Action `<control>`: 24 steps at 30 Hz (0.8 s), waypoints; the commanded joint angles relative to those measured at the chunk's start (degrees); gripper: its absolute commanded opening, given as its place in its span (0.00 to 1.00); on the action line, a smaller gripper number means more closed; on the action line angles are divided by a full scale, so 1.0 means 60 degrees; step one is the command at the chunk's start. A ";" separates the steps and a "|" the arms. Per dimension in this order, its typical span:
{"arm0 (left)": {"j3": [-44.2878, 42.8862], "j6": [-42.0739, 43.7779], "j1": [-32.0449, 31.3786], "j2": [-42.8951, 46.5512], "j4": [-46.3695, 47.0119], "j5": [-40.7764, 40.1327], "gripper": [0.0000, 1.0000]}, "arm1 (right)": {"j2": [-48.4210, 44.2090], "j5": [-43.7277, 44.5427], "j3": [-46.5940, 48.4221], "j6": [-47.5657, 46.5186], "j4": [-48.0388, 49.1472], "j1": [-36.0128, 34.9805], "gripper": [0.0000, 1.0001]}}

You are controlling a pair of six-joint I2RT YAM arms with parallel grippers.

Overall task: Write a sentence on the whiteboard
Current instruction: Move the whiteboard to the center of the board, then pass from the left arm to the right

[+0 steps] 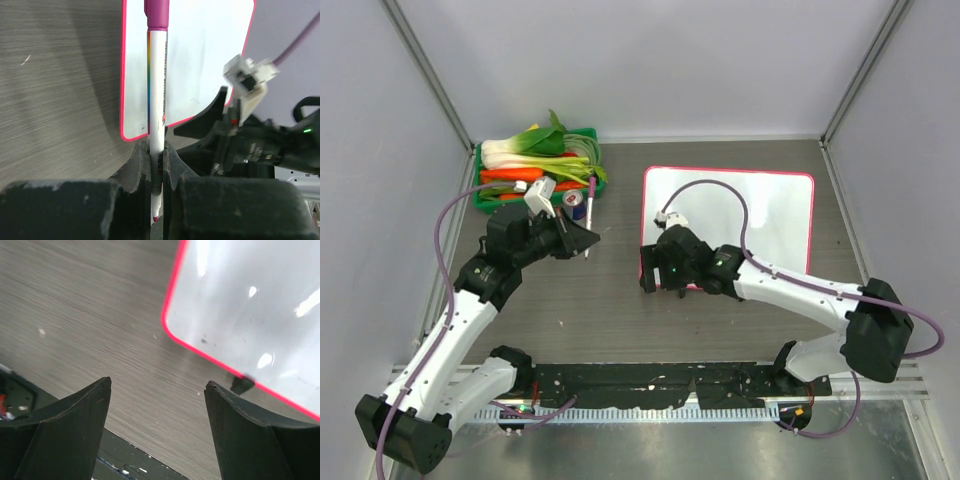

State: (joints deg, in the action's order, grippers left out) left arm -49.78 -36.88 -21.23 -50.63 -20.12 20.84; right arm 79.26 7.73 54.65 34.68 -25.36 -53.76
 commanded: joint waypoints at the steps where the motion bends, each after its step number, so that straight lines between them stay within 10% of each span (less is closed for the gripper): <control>1: -0.0287 0.0317 0.0053 -0.0072 0.0189 0.0671 0.00 | -0.0657 -0.0319 0.1216 -0.1194 0.0199 0.0432 0.82; 11: -0.0156 0.0244 0.0023 -0.0262 0.1154 0.2355 0.00 | -0.0967 -0.6132 0.1319 0.0269 0.4168 0.2910 0.83; 24: -0.0521 0.0229 -0.0489 -0.1097 0.1683 0.2972 0.00 | 0.0250 -0.7879 0.1672 0.1705 0.6864 0.2822 0.66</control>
State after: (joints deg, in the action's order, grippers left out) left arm -49.87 -35.59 -23.14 -56.58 -13.91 36.14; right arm 79.44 -36.01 61.41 42.39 9.78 -36.34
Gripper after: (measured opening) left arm 0.080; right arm 0.697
